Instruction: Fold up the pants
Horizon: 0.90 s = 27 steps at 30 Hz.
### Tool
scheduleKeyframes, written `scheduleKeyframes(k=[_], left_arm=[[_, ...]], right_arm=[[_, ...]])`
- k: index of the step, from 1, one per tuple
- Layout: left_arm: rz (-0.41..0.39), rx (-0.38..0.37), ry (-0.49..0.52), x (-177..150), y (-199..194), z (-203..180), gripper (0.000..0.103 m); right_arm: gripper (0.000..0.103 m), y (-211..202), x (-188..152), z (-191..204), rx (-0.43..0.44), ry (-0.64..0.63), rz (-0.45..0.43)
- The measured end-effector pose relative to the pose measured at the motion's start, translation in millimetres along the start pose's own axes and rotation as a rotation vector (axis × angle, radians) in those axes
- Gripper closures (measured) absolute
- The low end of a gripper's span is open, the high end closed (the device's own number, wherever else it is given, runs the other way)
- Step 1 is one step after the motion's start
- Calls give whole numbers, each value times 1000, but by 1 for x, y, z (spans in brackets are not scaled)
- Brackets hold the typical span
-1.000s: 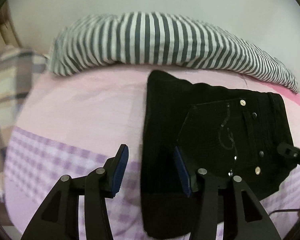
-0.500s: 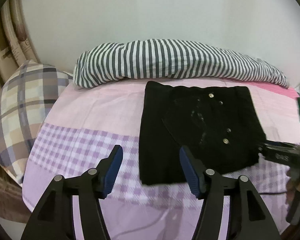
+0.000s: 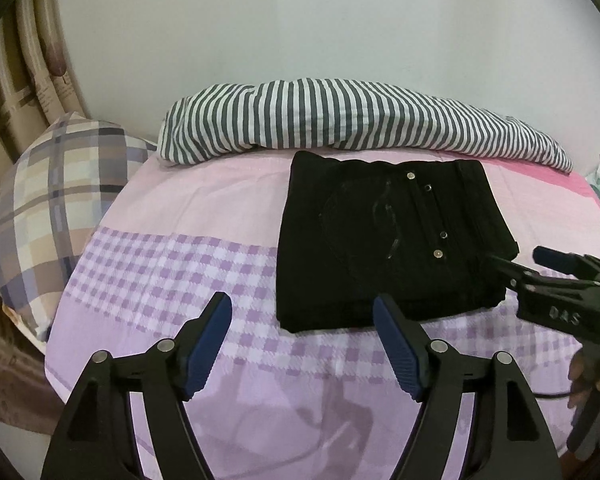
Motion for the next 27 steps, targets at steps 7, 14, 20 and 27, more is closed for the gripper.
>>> scheduleKeyframes(k=[7, 14, 20, 27], left_arm=[[-2, 5, -17, -9, -4, 5, 29], [-11, 3, -15, -14, -7, 4, 29], [-22, 2, -20, -17, -11, 3, 29], [-44, 9, -21, -17, -16, 3, 29]], right_arm=[[1, -16, -16, 21, -24, -17, -14], [1, -22, -29, 33, -29, -28, -4], [1, -25, -36, 38, -45, -44, 3], [1, -28, -39, 40, -53, -49, 9]])
Point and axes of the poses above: each gripper's, at about its wrist camera, not at the fingertips, and y roughly the way its jaws point, z to its left, x to its top, the point moved 7 cm from there along y, roughly the way its jaws point, and after that the axes turned 4 degrees about x, right-handed, at the moved point
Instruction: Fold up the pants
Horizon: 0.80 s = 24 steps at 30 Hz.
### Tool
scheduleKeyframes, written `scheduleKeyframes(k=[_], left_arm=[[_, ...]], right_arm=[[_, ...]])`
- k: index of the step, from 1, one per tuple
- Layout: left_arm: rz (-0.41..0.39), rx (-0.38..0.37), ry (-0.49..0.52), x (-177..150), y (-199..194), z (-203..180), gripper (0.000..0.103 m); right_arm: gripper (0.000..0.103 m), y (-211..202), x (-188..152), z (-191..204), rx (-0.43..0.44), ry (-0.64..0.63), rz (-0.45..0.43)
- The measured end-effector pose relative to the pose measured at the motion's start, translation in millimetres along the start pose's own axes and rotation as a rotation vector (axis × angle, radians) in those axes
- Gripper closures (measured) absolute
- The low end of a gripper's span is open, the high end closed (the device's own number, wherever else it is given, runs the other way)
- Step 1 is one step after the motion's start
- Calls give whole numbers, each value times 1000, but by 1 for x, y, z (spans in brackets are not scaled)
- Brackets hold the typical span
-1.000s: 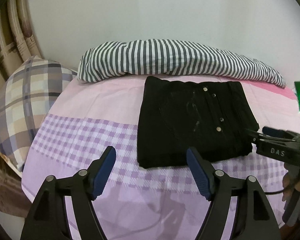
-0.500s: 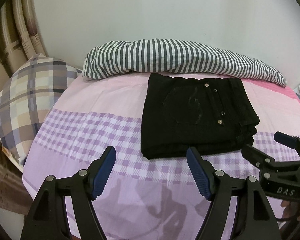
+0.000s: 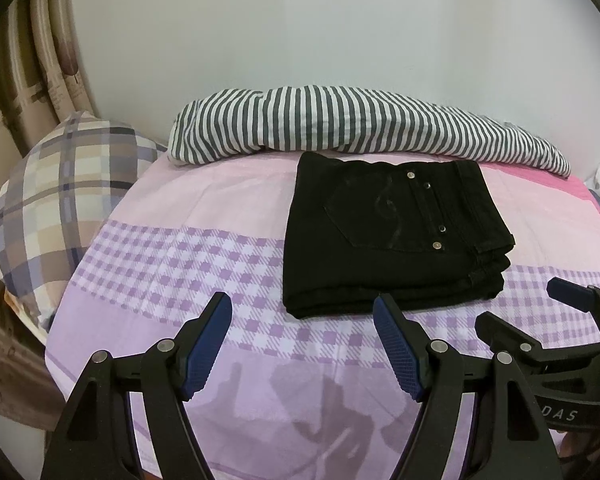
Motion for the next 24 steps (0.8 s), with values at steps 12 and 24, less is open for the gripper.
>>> scheduleKeyframes(k=[12, 24], left_arm=[[-4, 15, 7, -1, 1, 2, 29], [10, -12, 0, -2, 3, 2, 29]], right_arm=[[1, 0, -5, 5, -6, -1, 8], [1, 1, -7, 4, 0, 1, 12]])
Point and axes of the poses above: each gripper's, at about its wrist camera, not at the fingertips, and y roughly the way its jaws point, z to its left, x to its top, the point moved 7 cm from there along y, roughly the way its jaws point, and after that the axes turned 4 degrees about x, right-handed, at the moved point
